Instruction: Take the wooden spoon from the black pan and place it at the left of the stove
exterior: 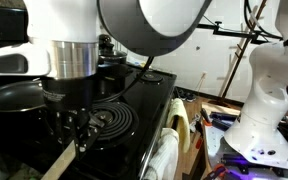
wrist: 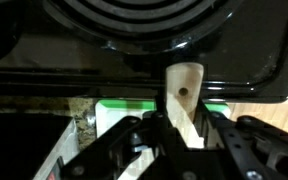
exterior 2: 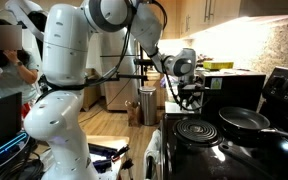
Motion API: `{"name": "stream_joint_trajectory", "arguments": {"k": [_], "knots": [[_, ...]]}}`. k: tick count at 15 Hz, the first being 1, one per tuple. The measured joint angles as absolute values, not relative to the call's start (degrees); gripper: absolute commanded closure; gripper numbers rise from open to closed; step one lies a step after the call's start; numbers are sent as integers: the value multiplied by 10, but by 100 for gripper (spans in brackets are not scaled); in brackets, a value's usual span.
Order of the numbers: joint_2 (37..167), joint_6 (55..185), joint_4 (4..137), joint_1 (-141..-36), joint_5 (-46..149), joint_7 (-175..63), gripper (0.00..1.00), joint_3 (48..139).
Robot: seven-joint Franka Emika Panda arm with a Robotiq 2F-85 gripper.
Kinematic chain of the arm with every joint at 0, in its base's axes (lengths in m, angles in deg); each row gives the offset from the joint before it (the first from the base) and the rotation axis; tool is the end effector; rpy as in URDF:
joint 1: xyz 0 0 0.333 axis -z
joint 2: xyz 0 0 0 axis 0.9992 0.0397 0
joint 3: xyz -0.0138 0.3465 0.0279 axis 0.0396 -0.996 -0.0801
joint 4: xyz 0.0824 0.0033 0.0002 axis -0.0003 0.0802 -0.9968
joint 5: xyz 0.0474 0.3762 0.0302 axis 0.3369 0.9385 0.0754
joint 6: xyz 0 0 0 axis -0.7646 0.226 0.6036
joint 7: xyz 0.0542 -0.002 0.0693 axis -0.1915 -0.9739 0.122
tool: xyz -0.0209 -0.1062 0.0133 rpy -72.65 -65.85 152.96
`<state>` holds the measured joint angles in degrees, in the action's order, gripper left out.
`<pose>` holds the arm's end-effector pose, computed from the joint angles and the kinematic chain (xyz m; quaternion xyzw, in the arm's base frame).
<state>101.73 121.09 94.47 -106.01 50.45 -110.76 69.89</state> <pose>0.4765 0.3615 0.3568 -0.7058 -0.7073 -0.0340 0.0200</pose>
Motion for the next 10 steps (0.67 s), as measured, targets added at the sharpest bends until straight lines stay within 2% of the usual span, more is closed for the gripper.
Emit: {"name": "stream_joint_trajectory", "arguments": {"k": [10], "knots": [[1069, 1158, 884, -1091, 494, -1113, 93, 674]]}}
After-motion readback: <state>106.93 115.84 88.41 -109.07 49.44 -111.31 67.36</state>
